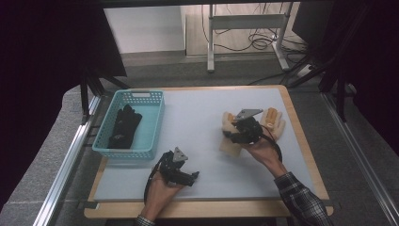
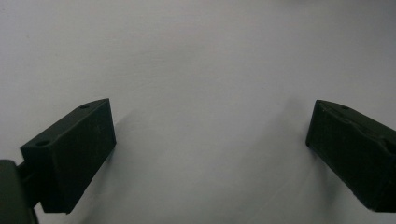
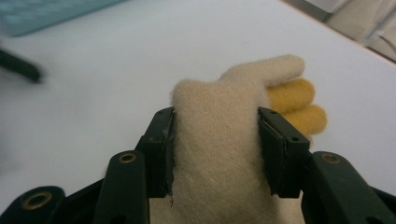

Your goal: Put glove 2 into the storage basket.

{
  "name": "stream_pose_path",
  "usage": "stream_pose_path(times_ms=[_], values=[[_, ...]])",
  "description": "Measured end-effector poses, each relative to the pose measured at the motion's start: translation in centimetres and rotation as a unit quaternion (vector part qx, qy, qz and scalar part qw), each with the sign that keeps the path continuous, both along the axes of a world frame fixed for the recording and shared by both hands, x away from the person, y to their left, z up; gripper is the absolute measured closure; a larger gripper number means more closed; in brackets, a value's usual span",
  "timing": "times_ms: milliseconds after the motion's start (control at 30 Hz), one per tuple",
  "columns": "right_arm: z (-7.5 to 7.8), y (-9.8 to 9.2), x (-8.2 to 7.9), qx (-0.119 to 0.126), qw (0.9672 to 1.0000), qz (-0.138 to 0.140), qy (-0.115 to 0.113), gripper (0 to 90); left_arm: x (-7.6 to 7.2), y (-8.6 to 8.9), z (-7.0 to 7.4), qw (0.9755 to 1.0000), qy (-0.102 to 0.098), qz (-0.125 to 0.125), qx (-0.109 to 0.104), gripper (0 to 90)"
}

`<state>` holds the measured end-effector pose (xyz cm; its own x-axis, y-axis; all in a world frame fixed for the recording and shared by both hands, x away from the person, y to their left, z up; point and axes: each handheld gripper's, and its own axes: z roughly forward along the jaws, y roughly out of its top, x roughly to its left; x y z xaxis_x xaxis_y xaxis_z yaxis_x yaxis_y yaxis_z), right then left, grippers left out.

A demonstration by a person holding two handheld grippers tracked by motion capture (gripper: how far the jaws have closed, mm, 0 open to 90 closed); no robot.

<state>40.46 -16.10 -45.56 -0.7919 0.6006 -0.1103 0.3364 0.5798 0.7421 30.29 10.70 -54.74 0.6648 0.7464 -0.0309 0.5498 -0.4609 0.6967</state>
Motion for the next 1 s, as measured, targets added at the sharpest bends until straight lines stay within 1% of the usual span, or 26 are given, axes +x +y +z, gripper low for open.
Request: stream_pose_path(times_ms=[33,67,167,233,267,333,400,467,567,600,633,667,700,733,767,800,833,900,933,1000], values=[[0.0,0.0,0.0,0.000,1.0000,0.000,0.000,50.1,0.0,0.0,0.0,1.0000,0.000,0.000,0.000,1.9],[-0.4,0.9,-1.4,-0.001,0.9996,0.027,0.006,49.8,0.0,0.0,0.0,1.0000,0.000,0.000,0.000,2.0],[-1.6,1.9,-2.9,-0.009,0.9984,0.053,0.013,49.1,0.0,0.0,0.0,1.0000,0.000,0.001,-0.001,1.9],[-2.4,2.4,-3.7,-0.013,0.9974,0.069,0.019,47.3,0.0,0.0,0.0,1.0000,0.000,0.002,-0.002,1.9],[-3.1,2.7,-4.1,-0.020,0.9967,0.077,0.017,45.1,0.0,0.0,0.0,1.0000,0.000,0.002,-0.002,1.9],[-3.8,3.1,-4.6,-0.028,0.9956,0.087,0.021,39.0,0.0,0.0,0.0,1.0000,0.000,0.002,-0.002,1.8],[-3.9,3.0,-4.5,-0.021,0.9955,0.090,0.025,36.2,0.0,0.0,0.0,1.0000,0.000,0.002,-0.002,1.8],[-3.6,2.5,-4.1,-0.014,0.9968,0.077,0.020,33.3,0.0,0.0,0.0,1.0000,0.001,0.003,-0.003,1.8],[-3.2,1.4,-3.2,0.001,0.9984,0.053,0.019,32.0,0.0,0.0,0.0,1.0000,0.001,0.003,-0.002,1.7],[-3.2,1.4,-3.2,0.001,0.9984,0.053,0.019,32.0,0.0,0.0,0.0,1.0000,0.002,0.002,-0.002,1.7],[-3.1,0.1,-2.3,0.004,0.9994,0.026,0.020,32.6,0.0,0.0,0.0,1.0000,0.002,0.002,-0.002,1.7],[-3.2,-0.4,-2.0,0.003,0.9996,0.019,0.021,33.0,0.0,0.0,0.0,1.0000,0.002,0.002,-0.002,1.7],[-3.2,-0.8,-1.7,0.002,0.9997,0.009,0.024,35.3,0.0,0.0,0.0,1.0000,0.002,0.002,-0.002,1.7],[-3.2,-1.6,-1.3,0.001,0.9995,-0.009,0.029,40.5,0.0,0.0,0.0,1.0000,0.002,0.002,-0.002,1.7],[-3.2,-1.6,-1.3,0.001,0.9995,-0.009,0.029,40.5,0.0,0.0,0.0,1.0000,0.002,0.002,-0.002,1.8],[-3.2,-3.2,-0.4,0.008,0.9980,-0.038,0.049,47.9,0.0,0.0,0.0,1.0000,0.002,0.002,-0.002,1.7],[-3.2,-3.8,-0.2,0.010,0.9977,-0.045,0.050,51.4,0.0,0.0,0.0,1.0000,0.002,0.003,-0.003,1.7],[-3.1,-5.1,0.3,0.006,0.9969,-0.065,0.045,56.9,0.0,0.0,0.0,1.0000,0.003,0.001,-0.002,1.8],[-3.0,-6.0,0.7,0.007,0.9959,-0.076,0.047,60.1,0.0,0.0,0.0,1.0000,0.003,0.002,-0.002,1.7],[-2.7,-7.6,1.2,0.007,0.9940,-0.101,0.042,65.6,0.0,0.0,0.0,1.0000,0.003,0.001,-0.002,1.8]])
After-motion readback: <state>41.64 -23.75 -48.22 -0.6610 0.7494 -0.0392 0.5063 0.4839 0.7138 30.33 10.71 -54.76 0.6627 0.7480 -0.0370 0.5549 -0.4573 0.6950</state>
